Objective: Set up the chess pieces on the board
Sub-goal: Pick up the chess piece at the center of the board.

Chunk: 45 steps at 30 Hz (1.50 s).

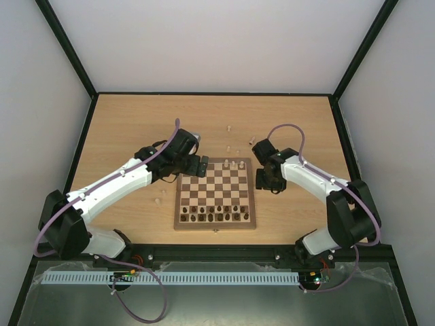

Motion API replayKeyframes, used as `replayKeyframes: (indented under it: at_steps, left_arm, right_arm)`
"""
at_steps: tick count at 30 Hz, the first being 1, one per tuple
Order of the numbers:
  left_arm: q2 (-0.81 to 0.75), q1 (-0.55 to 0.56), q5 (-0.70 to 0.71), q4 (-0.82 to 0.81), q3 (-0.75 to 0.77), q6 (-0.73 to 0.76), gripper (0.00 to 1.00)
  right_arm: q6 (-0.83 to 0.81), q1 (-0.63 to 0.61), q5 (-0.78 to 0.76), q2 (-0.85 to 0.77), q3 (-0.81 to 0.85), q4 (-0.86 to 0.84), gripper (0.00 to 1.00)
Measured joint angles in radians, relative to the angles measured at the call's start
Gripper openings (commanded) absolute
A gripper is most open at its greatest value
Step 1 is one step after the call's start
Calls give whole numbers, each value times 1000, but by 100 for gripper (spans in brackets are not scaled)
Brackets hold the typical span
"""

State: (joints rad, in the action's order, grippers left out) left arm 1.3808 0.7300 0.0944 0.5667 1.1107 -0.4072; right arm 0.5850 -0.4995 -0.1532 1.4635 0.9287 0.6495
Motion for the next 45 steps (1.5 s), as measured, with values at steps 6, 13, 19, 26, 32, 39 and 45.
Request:
replayKeyframes:
  at_steps: [6, 13, 19, 26, 32, 39, 45]
  left_arm:
    - [0, 0, 3, 0, 0, 0, 99]
    - [0, 0, 7, 1, -2, 0, 99]
    - [0, -2, 10, 1, -2, -1, 99]
    - [1, -2, 11, 1, -2, -1, 99]
    - [1, -2, 14, 1, -2, -5, 99]
    - [1, -8, 29, 1, -2, -13, 99]
    - [-52, -56, 38, 3, -33, -24, 99]
  right_arm:
    - [-13, 0, -17, 55, 31, -8, 42]
    - [-33, 7, -16, 85, 46, -31, 31]
    - [-46, 16, -17, 94, 47, -46, 27]
    - [-59, 20, -28, 98, 47, -49, 15]
    - [-69, 25, -36, 98, 47, -53, 13]
    - [-88, 28, -40, 64, 100, -10, 13]
    - [-115, 21, -33, 39, 293, 52, 13]
